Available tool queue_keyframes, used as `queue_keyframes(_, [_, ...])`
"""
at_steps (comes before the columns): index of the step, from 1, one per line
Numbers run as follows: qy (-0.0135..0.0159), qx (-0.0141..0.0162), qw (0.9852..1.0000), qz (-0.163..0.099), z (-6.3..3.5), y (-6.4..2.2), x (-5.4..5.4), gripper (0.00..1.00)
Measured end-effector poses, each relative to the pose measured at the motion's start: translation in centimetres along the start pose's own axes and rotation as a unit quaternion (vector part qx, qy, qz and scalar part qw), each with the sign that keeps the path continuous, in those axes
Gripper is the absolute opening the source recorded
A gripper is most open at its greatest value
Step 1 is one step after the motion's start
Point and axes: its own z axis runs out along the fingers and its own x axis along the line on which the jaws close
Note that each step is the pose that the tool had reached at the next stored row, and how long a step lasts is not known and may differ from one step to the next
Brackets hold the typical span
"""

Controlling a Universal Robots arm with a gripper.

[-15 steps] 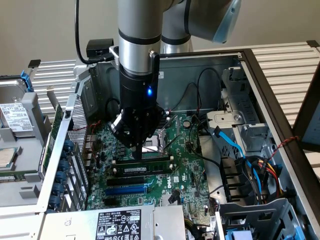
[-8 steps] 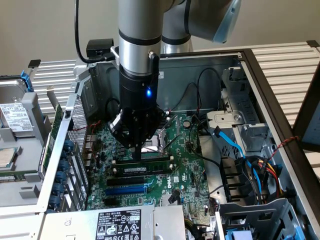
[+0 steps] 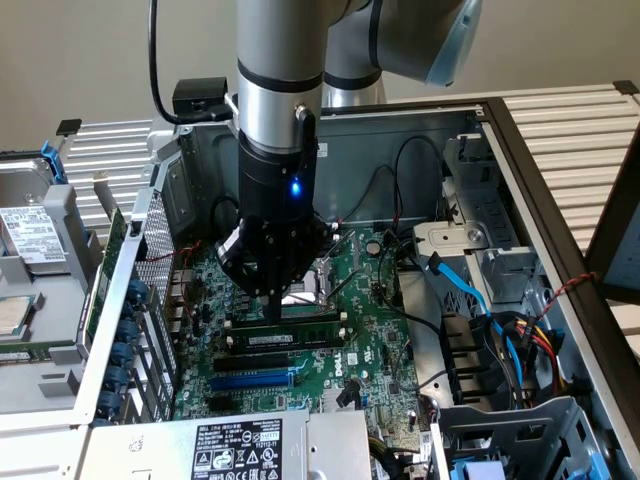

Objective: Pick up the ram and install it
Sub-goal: 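Press down the ram until it locks into place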

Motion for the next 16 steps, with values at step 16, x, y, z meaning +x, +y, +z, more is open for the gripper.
queue_keyframes(16, [0.0028, -0.0107, 0.9979, 0.064, 0.16, -0.79, 0.33, 0.11])
